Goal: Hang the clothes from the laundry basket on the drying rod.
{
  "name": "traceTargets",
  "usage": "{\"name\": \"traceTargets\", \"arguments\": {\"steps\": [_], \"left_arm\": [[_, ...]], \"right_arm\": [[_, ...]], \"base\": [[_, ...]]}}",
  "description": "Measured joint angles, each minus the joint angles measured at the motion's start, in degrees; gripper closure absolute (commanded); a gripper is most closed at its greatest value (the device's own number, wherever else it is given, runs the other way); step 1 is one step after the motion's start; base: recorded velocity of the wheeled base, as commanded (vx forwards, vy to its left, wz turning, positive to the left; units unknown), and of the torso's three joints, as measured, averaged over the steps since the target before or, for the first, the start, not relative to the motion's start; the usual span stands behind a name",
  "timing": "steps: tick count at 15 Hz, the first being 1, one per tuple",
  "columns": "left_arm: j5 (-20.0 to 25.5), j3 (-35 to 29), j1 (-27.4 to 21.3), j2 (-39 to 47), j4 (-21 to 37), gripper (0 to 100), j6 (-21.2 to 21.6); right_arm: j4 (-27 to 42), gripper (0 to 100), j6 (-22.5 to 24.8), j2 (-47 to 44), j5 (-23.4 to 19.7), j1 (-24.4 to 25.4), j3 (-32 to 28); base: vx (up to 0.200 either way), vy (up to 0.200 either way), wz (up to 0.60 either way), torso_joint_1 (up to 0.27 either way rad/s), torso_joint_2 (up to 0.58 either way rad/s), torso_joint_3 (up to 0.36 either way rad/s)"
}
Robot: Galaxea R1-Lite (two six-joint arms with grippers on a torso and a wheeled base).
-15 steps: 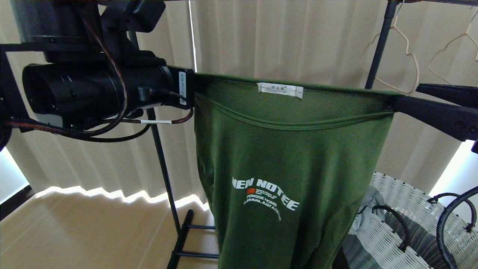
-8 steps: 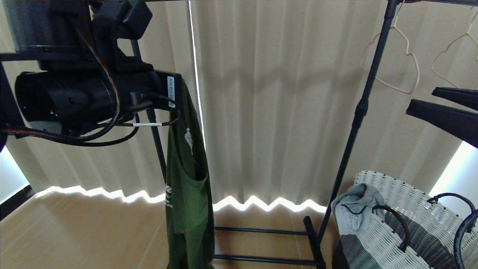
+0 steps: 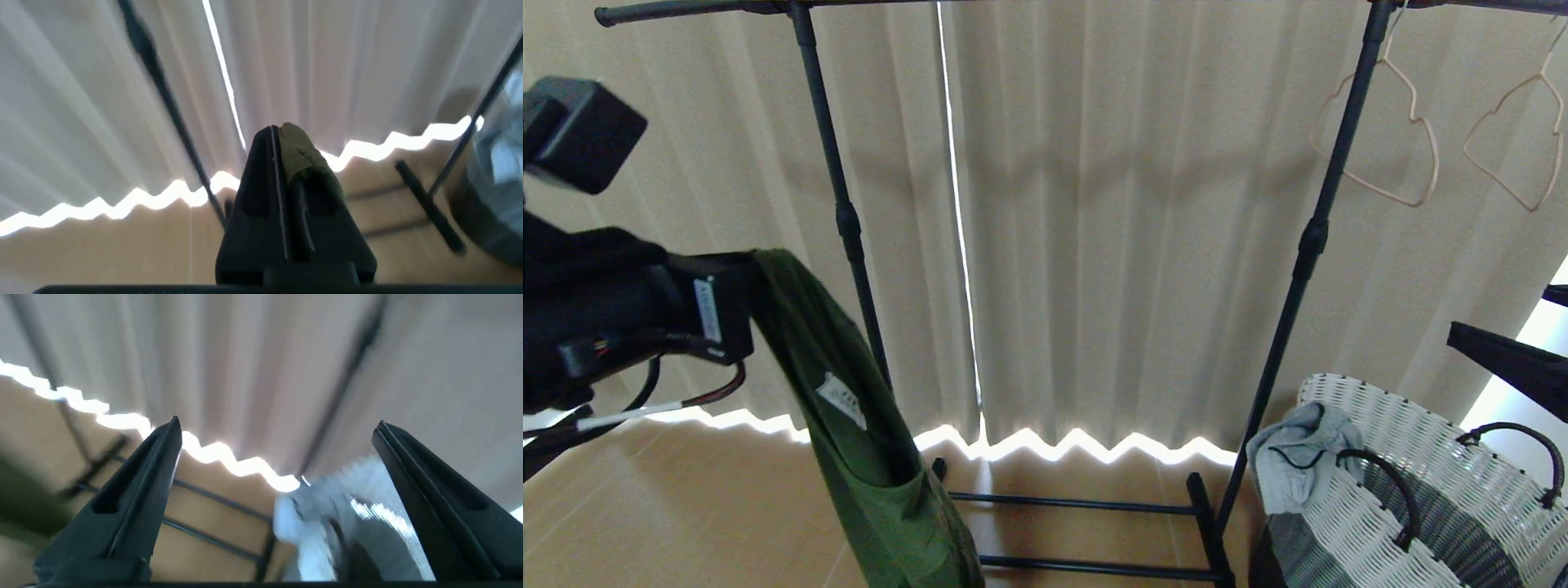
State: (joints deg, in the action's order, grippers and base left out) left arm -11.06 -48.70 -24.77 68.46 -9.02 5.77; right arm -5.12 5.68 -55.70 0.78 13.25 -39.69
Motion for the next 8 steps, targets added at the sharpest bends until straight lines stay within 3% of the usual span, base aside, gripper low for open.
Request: {"name": "traceTargets", "arguments": {"steps": [2,5,8], "left_arm": [[5.14,5.32,3.41,-3.67,-0.22,100,-0.3],[6.57,11.19,7.5,-6.58,-2.08,100,-0.87],[6.83,17.73,10.34,-7.88,-9.73,100,-1.45]], "right_arm": [[-0.27,0,0.0,0.57,2.04,-0.2,1.96],[-0.45,0,0.09,2.67,3.97,-0.44,3.75],[-0.46,0,2.0,5.92,5.1,-2.65,5.52]], "base": [[0.0,0.0,0.0,0.0,0.0,0.0],[0.0,0.0,0.0,0.0,0.0,0.0],[0.0,0.0,0.0,0.0,0.0,0.0]]}}
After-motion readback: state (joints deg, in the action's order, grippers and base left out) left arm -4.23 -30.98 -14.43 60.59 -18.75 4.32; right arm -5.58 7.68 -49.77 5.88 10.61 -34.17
